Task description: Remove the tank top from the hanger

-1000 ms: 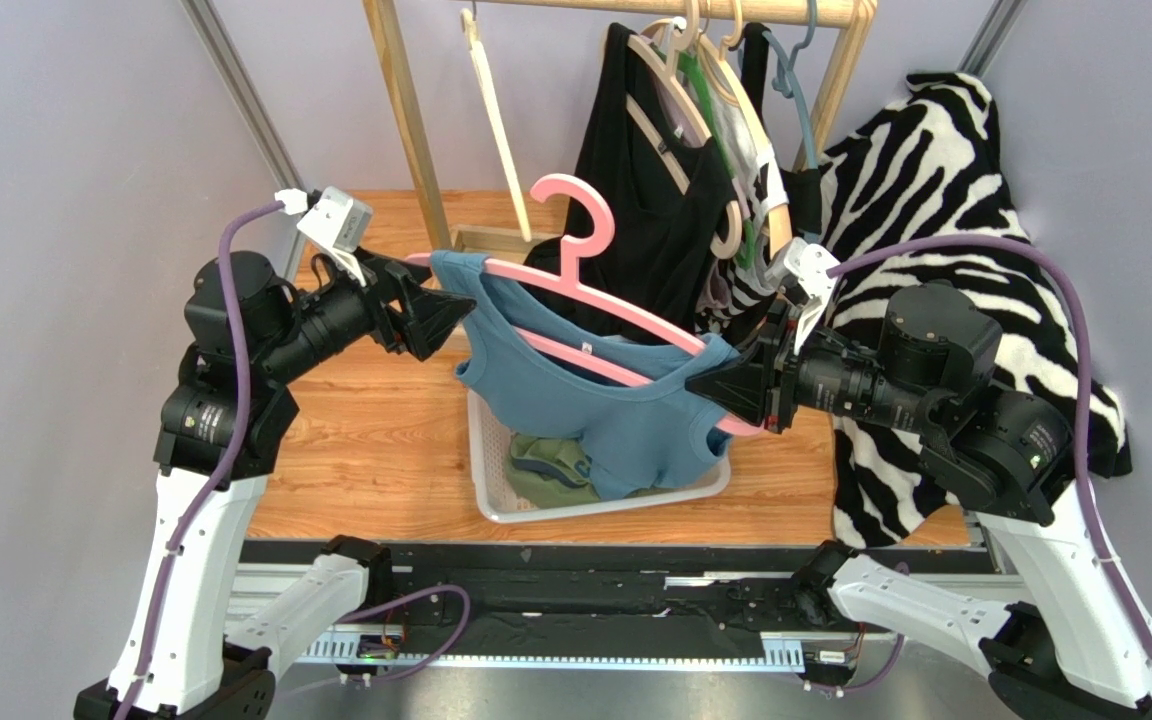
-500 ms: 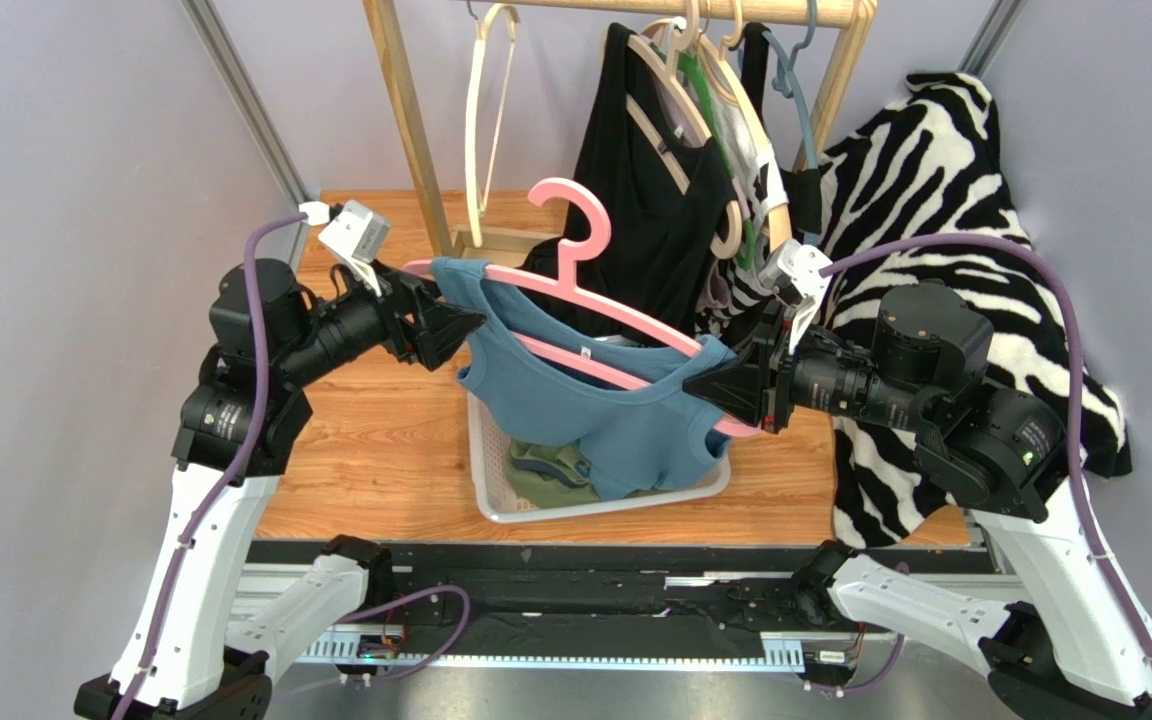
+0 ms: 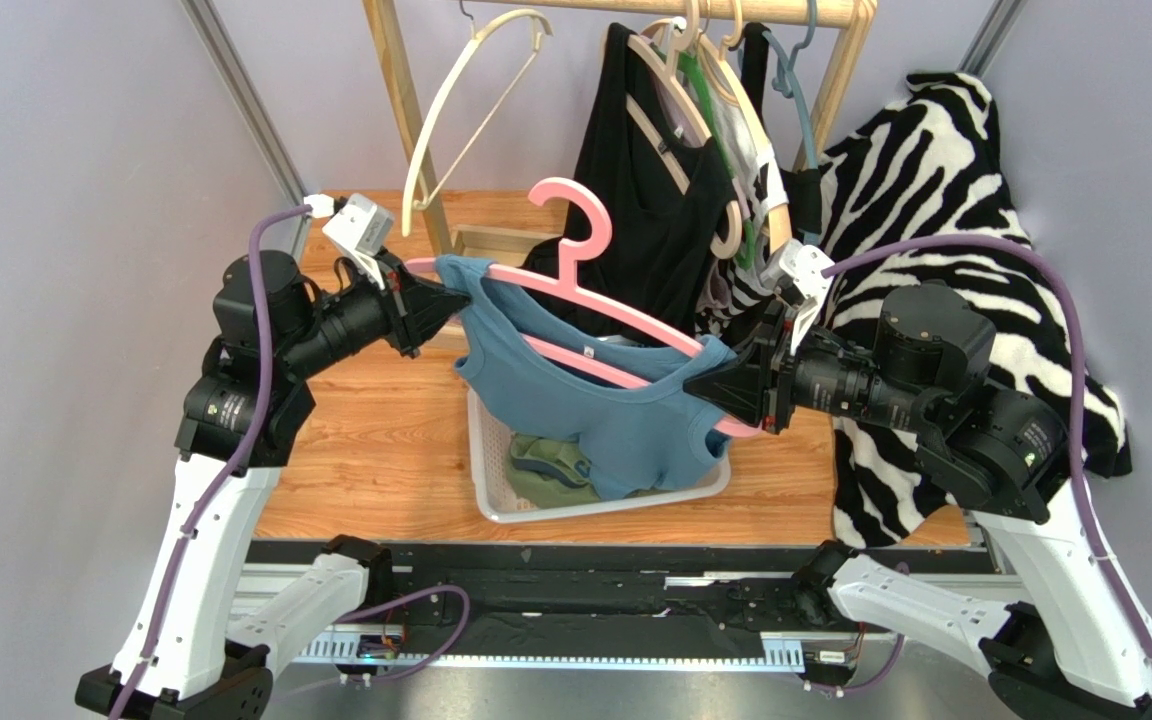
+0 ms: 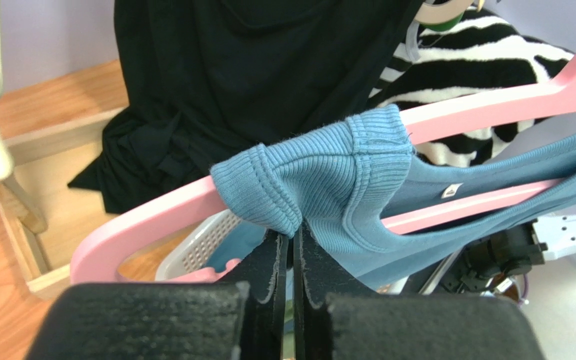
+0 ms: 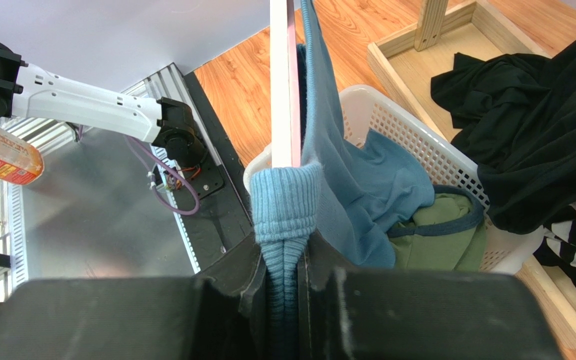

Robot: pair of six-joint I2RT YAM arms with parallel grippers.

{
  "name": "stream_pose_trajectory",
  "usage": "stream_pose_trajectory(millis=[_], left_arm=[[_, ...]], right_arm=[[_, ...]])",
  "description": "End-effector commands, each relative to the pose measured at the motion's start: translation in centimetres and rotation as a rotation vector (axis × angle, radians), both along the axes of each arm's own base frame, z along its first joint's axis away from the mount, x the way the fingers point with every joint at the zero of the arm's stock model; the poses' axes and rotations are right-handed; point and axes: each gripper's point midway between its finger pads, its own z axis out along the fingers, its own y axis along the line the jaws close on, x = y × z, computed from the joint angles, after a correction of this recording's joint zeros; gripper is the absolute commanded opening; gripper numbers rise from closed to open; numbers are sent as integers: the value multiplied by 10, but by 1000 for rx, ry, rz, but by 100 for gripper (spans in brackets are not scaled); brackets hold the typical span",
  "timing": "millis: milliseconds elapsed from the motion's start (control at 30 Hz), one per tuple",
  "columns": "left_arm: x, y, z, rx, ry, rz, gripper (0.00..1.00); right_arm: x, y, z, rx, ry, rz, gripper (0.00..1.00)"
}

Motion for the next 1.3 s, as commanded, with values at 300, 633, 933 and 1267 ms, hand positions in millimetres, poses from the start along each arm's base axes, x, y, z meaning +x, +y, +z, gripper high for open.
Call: stream_pose_trajectory(millis=[300, 633, 933, 1267], left_arm=[[-21, 24, 68, -7, -194, 81, 0], [7, 53, 55, 63, -186, 268, 0], [41, 71, 21, 140, -117, 378, 0], [63, 77, -35, 223, -38, 395, 0]], right_arm=[[-1, -29, 2, -17, -90, -101, 0], [-34, -54, 10, 19, -110, -86, 0], [-70, -73, 22, 55, -149, -20, 0], [-76, -80, 39, 87, -213, -20, 0]])
